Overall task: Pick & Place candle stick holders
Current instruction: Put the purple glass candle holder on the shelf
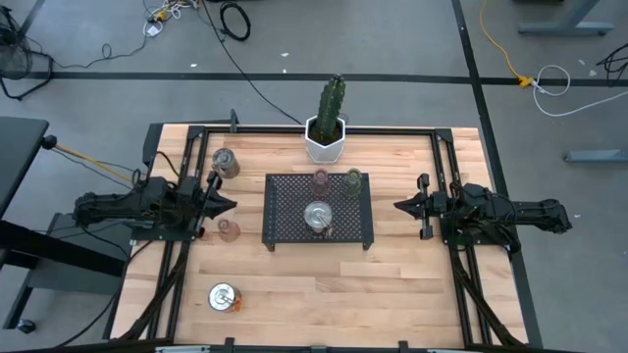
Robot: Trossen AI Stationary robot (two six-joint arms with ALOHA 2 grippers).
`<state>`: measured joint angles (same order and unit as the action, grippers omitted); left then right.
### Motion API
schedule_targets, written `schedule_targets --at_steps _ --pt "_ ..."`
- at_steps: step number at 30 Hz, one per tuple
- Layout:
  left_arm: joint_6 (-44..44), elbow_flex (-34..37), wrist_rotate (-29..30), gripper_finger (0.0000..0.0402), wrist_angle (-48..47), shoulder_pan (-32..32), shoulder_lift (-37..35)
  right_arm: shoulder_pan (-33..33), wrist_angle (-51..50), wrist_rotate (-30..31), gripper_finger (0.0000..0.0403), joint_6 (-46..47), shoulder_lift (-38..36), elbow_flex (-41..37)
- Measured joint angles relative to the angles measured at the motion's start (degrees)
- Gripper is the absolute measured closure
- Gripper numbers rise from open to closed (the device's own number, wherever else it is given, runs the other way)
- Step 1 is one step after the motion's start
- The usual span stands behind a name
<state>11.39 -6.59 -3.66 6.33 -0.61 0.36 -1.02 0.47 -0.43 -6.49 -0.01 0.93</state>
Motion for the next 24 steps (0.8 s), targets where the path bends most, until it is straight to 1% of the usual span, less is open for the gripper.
schedule_targets --at_steps 2,6,10,15,24 --pt "0.25 -1.16 -0.01 0.0399 -0.76 -0.01 0.00 -0.01 -0.01 0.00 0.0401 -0.01 0.00 0.00" --pt "4.43 -4.20 0.02 0.0400 -0.82 -0.02 0.00 -0.02 0.00 0.00 0.0401 -0.01 0.00 0.00" --pt "7.46 -8.87 -0.10 0.0400 -3.96 0.01 0.00 -0.01 0.00 0.00 0.0401 0.00 0.00 0.00" --pt "4.86 -15.23 -0.63 0.0400 -10.56 0.01 0.00 0.00 -0.01 0.00 0.0401 0.00 0.00 0.00" --pt "5.93 -26.25 0.57 0.0401 -24.98 0.01 0.02 -0.02 0.00 -0.01 0.0401 -0.02 0.00 0.00"
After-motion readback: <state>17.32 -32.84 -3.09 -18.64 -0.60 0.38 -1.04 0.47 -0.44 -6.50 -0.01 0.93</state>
